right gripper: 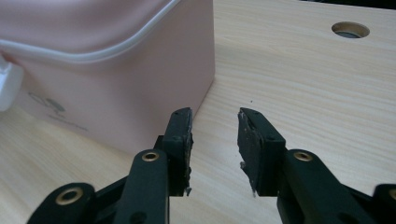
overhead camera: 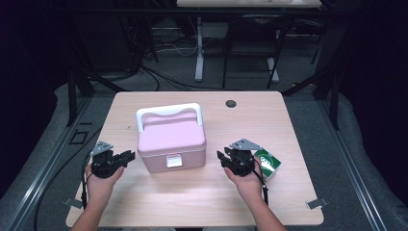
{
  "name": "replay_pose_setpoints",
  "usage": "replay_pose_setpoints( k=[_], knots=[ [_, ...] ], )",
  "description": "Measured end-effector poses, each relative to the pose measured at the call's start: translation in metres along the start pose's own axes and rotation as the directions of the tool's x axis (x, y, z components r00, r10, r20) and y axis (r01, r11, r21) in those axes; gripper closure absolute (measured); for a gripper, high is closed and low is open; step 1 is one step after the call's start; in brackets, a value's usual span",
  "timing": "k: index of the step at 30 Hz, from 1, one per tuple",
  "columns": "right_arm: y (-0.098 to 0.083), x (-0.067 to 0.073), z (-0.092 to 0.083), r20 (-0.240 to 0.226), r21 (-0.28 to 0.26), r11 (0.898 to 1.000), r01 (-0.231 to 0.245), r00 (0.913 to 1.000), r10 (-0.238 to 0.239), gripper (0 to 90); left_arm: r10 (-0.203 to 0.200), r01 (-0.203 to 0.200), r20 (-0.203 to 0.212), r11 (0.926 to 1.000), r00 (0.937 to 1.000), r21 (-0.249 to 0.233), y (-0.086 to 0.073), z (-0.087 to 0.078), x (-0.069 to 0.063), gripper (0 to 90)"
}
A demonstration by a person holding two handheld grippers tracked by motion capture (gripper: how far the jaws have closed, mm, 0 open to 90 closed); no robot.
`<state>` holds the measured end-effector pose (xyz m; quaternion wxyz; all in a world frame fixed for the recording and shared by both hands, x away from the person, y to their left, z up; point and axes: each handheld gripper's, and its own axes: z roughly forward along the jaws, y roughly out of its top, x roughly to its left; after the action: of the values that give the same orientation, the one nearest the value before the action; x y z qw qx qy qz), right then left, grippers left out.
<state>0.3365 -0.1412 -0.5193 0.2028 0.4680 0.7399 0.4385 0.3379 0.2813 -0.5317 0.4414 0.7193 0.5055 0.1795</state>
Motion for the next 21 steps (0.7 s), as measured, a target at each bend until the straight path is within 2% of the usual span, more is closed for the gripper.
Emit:
replay_pose_setpoints(
  k=[8,15,18,21],
  knots=[
    [0.010,0.003,0.019,-0.007,-0.002,1.000,0.000,1.0000,0.000,68.3,-0.009,0.009,0.014,0.9996,0.9999,-0.027,0.003,0.000,-0.003,79.3],
    [0.018,0.009,0.027,-0.016,-0.005,1.000,0.010,0.9998,-0.010,70.6,0.010,-0.009,0.034,0.9989,0.9994,-0.047,0.008,-0.003,-0.010,82.3],
    [0.023,0.009,0.032,0.008,0.001,1.000,0.022,0.9997,-0.022,71.2,0.019,-0.017,0.031,0.9989,0.9994,-0.044,0.008,-0.001,-0.013,83.3],
    [0.025,0.008,0.035,-0.004,0.002,1.000,0.008,1.0000,-0.008,71.2,0.024,-0.023,0.029,0.9990,0.9993,-0.039,0.009,-0.001,-0.014,83.3]
  ],
)
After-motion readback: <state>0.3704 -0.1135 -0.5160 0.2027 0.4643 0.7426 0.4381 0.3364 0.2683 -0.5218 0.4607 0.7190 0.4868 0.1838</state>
